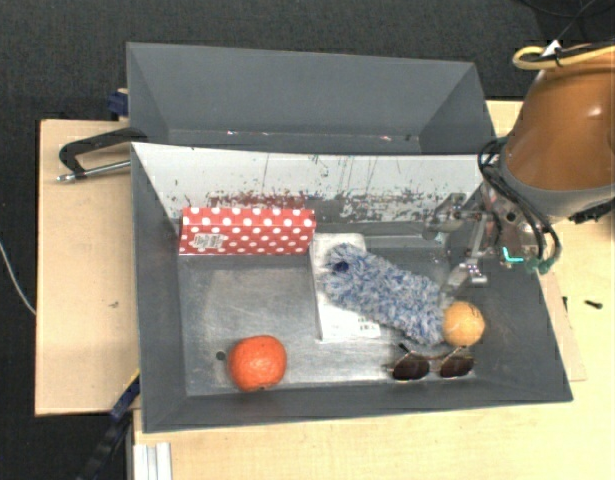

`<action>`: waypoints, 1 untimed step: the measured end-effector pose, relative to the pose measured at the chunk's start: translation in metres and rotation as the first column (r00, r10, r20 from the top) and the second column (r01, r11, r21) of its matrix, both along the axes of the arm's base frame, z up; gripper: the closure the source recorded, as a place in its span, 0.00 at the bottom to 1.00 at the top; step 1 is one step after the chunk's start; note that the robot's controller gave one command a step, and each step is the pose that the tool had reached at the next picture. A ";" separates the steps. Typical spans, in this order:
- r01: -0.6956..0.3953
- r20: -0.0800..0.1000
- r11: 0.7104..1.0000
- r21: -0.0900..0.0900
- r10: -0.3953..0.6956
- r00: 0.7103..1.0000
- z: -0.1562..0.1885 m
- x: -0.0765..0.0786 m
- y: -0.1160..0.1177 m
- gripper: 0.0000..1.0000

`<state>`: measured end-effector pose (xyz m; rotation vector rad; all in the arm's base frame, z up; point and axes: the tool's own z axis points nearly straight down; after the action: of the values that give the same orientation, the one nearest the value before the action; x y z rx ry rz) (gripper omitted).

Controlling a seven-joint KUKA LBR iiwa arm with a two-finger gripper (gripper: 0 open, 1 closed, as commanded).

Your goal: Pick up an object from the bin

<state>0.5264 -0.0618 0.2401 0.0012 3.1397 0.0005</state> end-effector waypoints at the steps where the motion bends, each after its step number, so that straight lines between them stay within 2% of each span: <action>1: -0.001 0.000 1.000 0.000 0.001 1.000 0.000 0.000 0.000 0.00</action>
Offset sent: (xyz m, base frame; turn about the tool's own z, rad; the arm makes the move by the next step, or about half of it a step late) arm 0.0318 0.0216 -0.1701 0.3380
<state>0.5265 -0.0617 0.2402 0.0003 3.1394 0.0004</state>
